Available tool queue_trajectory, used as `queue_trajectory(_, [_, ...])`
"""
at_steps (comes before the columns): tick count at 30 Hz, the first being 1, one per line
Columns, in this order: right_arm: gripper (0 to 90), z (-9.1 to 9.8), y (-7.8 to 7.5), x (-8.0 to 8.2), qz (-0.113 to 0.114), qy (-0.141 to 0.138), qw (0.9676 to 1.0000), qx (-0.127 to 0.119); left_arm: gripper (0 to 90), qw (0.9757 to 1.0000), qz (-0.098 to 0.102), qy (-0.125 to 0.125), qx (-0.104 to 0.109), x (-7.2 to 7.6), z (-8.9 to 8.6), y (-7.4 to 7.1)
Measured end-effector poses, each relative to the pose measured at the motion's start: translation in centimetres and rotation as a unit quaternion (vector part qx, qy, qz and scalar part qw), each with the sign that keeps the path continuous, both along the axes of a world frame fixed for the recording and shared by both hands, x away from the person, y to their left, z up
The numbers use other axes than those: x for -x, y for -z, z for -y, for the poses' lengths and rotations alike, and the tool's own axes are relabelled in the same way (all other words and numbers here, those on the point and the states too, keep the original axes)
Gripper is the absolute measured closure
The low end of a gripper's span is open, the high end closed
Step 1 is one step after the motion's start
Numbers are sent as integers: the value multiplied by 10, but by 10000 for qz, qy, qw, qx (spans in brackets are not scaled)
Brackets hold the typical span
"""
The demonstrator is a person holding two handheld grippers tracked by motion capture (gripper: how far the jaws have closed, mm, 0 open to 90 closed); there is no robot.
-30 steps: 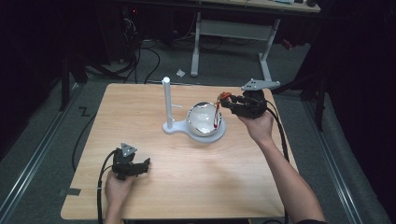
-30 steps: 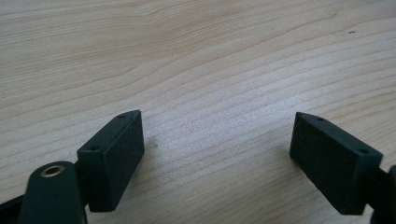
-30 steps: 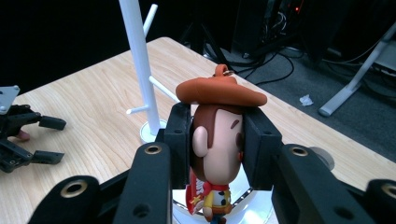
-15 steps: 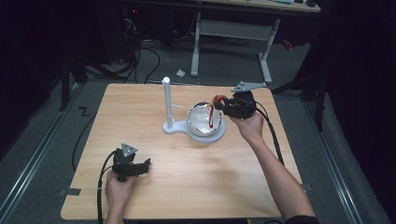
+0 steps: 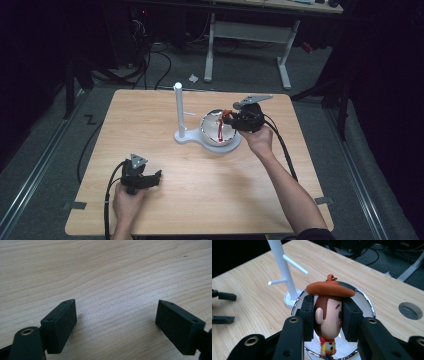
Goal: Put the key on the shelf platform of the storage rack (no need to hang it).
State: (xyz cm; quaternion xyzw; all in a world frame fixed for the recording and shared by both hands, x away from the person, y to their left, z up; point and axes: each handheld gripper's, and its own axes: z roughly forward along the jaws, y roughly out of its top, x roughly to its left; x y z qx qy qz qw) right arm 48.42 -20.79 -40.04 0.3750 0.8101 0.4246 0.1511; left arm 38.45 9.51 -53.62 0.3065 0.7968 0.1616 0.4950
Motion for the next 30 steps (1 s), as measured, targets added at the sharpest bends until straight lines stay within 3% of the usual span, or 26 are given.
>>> queue_trajectory(6, [674,-4,8,-2,-22,-28,10000,-56,175,10000,2,16,-2,0,0,0])
queue_trajectory(12, [674,-10,15,-9,-123,-31,9998,134,175,10000,2,14,6,0,0,0])
queue_trajectory(18, [673,-12,24,-13,-250,50,9996,131,173,10000,-2,13,-11,0,0,0])
queue_trajectory(30, [671,-24,41,-23,-434,19,9984,370,155,9998,34,110,-152,1,-1,2])
